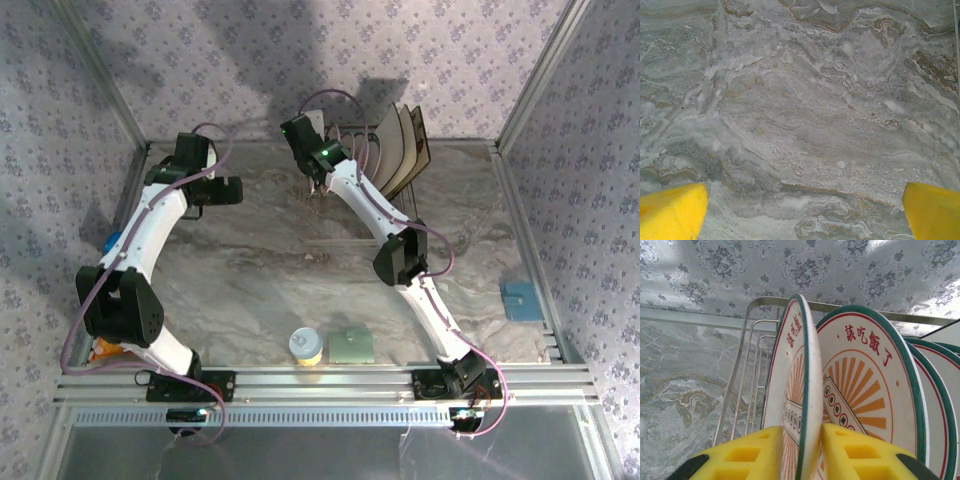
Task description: Unload the plates from the dish rack
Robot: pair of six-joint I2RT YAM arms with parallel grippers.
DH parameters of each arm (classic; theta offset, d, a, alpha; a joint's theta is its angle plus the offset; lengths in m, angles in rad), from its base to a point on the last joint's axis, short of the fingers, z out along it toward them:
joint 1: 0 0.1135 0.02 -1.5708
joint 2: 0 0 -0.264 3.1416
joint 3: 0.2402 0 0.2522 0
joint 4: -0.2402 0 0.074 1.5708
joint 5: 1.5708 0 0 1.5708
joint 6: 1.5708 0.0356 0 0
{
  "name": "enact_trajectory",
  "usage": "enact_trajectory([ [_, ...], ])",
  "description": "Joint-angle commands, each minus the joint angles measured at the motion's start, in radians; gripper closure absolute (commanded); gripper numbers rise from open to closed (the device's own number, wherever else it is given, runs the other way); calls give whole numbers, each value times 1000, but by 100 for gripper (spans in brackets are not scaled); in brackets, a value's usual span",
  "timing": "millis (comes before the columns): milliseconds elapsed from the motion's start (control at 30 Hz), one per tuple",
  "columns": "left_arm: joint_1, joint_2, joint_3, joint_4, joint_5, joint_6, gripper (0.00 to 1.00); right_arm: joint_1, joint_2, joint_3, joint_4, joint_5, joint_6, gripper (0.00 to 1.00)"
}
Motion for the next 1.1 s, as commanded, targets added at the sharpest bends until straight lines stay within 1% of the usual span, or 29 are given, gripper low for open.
enact_trajectory([
  [0, -5, -33, 2, 7, 9, 5, 1, 3, 31, 35, 17, 32, 8, 77],
  [100, -7, -33, 4, 4, 7, 5, 1, 4, 32, 33, 22, 29, 11, 83],
  [267, -8, -33, 4, 0, 2, 6, 1, 5, 35, 31, 25, 30, 19, 89],
  [300, -8, -33, 4, -1, 1, 5, 1, 5, 35, 30, 26, 30, 20, 92],
  [467, -10, -28, 8, 0, -1, 5, 1, 5, 33, 30, 31, 30, 21, 94],
  [600, -14, -21, 16, -1, -1, 5, 1, 5, 25, 30, 32, 33, 22, 100],
  [900, -17, -16, 20, -4, -2, 8, 1, 10, -5, 31, 49, 47, 8, 100],
  [1067, -18, -16, 26, -5, -2, 9, 1, 21, -36, 36, 55, 77, -21, 100],
])
